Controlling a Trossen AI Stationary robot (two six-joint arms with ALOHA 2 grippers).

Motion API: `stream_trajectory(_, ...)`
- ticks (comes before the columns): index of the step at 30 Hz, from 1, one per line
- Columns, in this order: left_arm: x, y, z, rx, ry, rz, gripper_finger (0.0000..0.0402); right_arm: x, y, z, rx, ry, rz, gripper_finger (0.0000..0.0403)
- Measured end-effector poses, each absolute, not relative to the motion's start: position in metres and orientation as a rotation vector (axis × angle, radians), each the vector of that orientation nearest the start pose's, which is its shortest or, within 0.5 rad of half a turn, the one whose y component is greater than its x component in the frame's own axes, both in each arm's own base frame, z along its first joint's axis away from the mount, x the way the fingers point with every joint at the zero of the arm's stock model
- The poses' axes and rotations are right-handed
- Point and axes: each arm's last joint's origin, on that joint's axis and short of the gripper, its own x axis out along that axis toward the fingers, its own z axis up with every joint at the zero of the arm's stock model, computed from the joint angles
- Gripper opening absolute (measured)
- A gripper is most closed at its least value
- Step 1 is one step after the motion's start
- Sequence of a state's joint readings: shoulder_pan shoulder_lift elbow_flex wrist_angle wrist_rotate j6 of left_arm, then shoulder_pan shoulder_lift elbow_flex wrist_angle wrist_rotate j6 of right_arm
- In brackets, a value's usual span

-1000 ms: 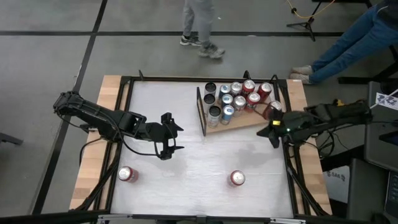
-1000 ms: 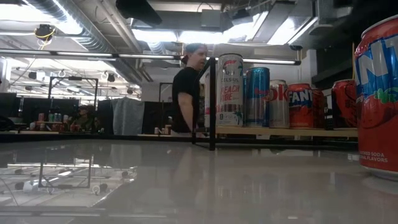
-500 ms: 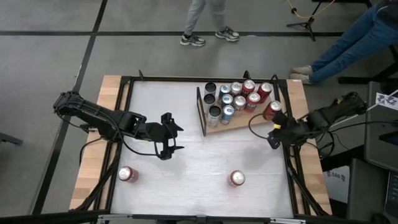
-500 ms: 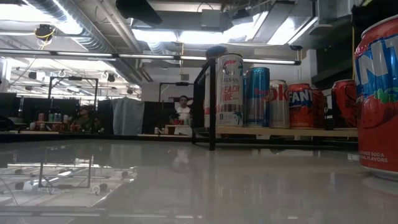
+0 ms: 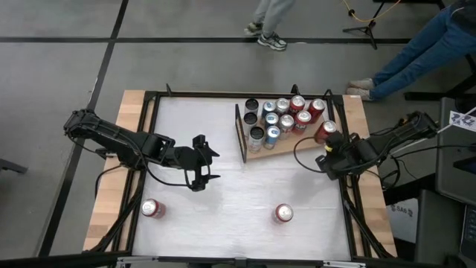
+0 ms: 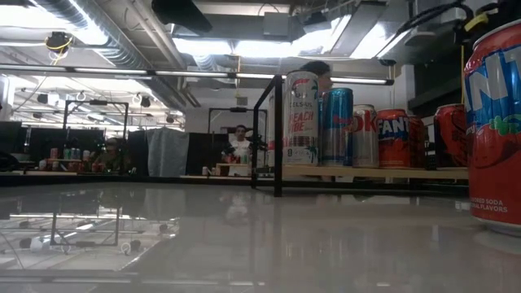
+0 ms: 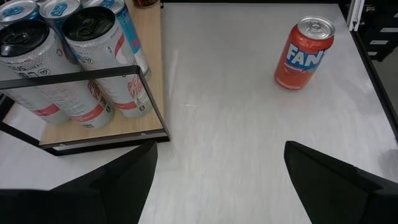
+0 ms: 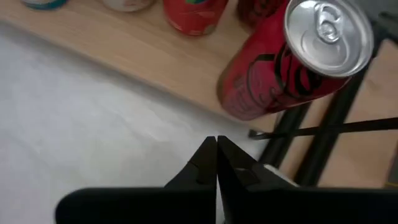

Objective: Place canned beverage on shelf
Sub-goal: Adjust the red soda can on the shelf

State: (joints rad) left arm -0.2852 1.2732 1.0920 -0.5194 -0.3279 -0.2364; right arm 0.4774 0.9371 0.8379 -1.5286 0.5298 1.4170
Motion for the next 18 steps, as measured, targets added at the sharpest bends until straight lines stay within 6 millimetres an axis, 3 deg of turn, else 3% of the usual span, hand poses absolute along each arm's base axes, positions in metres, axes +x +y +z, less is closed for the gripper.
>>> stream_trajectory(9, 0.259, -0.066, 0.309, -0.016, 0.657, 0.119, 0.0342, 0.108, 0.038, 0.237, 0.285, 1.073, -1.036, 0.0001)
stream_trajectory(18, 0.259, -0.066, 0.309, -0.016, 0.657, 0.119, 0.0342, 0.109, 0.037, 0.238, 0.258, 0.995, -1.065, 0.0001)
